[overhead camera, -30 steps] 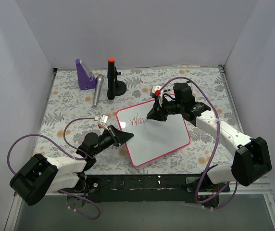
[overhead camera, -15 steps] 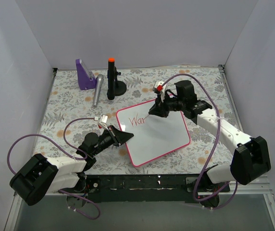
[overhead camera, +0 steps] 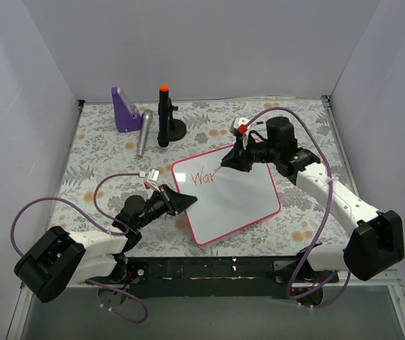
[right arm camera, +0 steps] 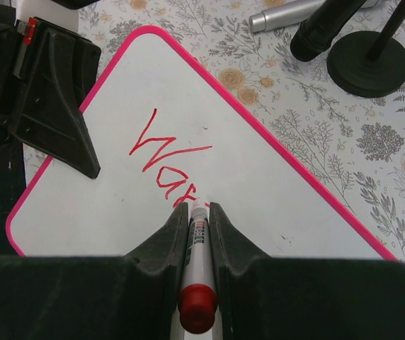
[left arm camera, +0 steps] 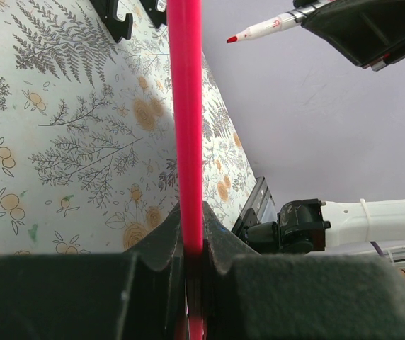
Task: Write a sentence on the whiteboard
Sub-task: Write on the whiteboard with the whiteboard marker without the cap.
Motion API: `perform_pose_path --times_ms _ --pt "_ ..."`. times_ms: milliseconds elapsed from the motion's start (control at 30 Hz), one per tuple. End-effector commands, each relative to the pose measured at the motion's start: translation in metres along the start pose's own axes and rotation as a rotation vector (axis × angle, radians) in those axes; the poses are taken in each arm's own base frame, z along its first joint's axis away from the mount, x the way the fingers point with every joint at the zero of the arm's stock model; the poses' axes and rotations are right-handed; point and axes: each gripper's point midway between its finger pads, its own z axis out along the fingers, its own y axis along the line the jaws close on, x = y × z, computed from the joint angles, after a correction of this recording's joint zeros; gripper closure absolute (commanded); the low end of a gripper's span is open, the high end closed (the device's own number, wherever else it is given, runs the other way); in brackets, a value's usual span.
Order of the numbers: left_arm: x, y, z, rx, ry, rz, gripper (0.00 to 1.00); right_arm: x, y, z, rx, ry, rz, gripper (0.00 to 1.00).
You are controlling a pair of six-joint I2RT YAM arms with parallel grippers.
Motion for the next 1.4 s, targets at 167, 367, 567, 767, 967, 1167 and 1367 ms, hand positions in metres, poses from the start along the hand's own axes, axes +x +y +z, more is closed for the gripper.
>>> perform_pose_path --times_ms 167,367,567,767,967,1167,1367 --pt "-0.017 -0.036 0.001 0.138 -0.056 0.069 1.00 -0.001 -0.021 0.001 0.060 -0.007 -0.009 0.99" --pt "-0.017 -0.037 0.001 0.141 -0.053 0.072 1.00 0.005 -0.023 0.006 0.048 0.005 0.006 0.99" --pt "-0.016 -0.036 0.001 0.140 -0.052 0.073 1.00 0.014 -0.019 0.007 0.034 0.019 0.021 0.99" --pt "-0.017 -0.036 0.001 0.138 -0.055 0.073 1.00 0.025 -0.012 0.004 0.020 0.041 0.029 0.99" --pt "-0.016 -0.035 0.002 0.137 -0.052 0.070 1.00 0.036 -0.004 0.002 0.002 0.056 0.041 0.99" --pt "-0.017 -0.036 0.002 0.140 -0.052 0.071 1.00 0.032 -0.003 0.002 -0.007 0.050 0.037 0.99" --pt "-0.016 -0.036 0.003 0.138 -0.049 0.072 1.00 0.028 -0.007 0.003 -0.003 0.048 0.036 0.99"
